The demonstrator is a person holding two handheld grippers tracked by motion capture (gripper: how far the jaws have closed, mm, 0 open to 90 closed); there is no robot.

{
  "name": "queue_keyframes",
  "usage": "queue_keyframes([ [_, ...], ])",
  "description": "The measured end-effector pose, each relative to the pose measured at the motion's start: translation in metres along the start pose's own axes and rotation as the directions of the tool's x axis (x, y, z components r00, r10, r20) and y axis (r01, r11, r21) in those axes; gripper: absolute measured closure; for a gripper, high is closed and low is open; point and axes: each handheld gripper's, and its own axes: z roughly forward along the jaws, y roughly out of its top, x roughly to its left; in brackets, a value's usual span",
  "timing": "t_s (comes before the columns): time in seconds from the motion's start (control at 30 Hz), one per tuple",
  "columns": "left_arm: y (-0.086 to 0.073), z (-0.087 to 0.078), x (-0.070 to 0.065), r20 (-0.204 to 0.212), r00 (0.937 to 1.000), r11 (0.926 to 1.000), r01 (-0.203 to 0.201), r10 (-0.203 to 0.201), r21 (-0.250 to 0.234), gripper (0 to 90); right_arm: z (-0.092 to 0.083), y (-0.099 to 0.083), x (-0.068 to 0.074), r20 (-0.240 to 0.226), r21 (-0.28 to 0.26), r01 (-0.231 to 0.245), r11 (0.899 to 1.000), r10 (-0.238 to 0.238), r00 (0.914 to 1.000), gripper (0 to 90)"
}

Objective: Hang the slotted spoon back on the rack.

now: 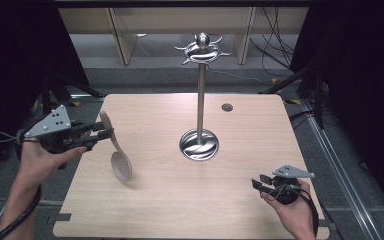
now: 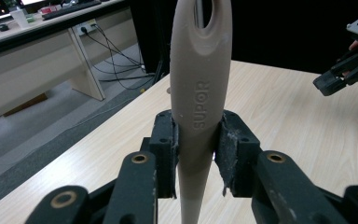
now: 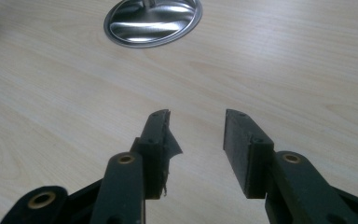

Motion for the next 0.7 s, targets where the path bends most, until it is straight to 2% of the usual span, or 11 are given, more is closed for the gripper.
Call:
queue_keyframes([
  [0.03,0.0,0.001,0.0,0.002,1.0,1.0,0.0,0.0,-0.001,68.8,0.0,0.0,0.001,-0.006,-0.001,-0.014,1.0,0.014,0.9999,60.4],
  [0.1,0.001,0.003,-0.001,-0.002,1.0,1.0,0.0,0.0,-0.007,68.8,0.0,0.0,-0.003,0.009,-0.02,0.027,0.999,-0.027,0.9996,60.3],
  [0.13,0.001,0.004,-0.001,-0.002,1.0,1.0,-0.003,0.003,-0.007,68.8,0.0,0.0,-0.003,0.008,-0.024,0.022,0.999,-0.022,0.9997,60.3],
  [0.2,0.002,0.006,-0.002,-0.001,1.0,0.9999,-0.003,0.003,-0.014,68.8,0.001,0.0,0.0,-0.014,-0.039,-0.033,0.999,0.032,0.9994,60.0],
  [0.27,0.003,0.009,-0.002,0.001,1.0,0.9998,0.003,-0.003,-0.022,68.7,0.001,0.0,-0.004,0.002,-0.044,0.002,0.999,-0.002,1.0,59.8],
  [0.3,0.004,0.01,-0.003,0.001,1.0,0.9995,0.007,-0.007,-0.031,68.7,0.0,0.0,-0.003,-0.009,-0.039,-0.014,0.999,0.014,0.9999,59.6],
  [0.37,0.005,0.013,-0.003,-0.001,1.0,0.9992,0.01,-0.01,-0.038,68.7,0.001,0.0,-0.004,-0.017,-0.044,-0.017,0.999,0.016,0.9997,59.3],
  [0.4,0.006,0.014,-0.003,-0.001,0.9999,0.9991,0.01,-0.01,-0.04,68.7,0.001,0.0,-0.004,0.002,-0.052,0.007,0.999,-0.007,1.0,59.2],
  [0.7,0.01,0.028,-0.008,0.013,0.9994,0.9979,0.032,-0.031,-0.056,68.7,0.001,0.0,-0.003,-0.017,-0.042,-0.008,0.999,0.007,0.9998,58.4],
])
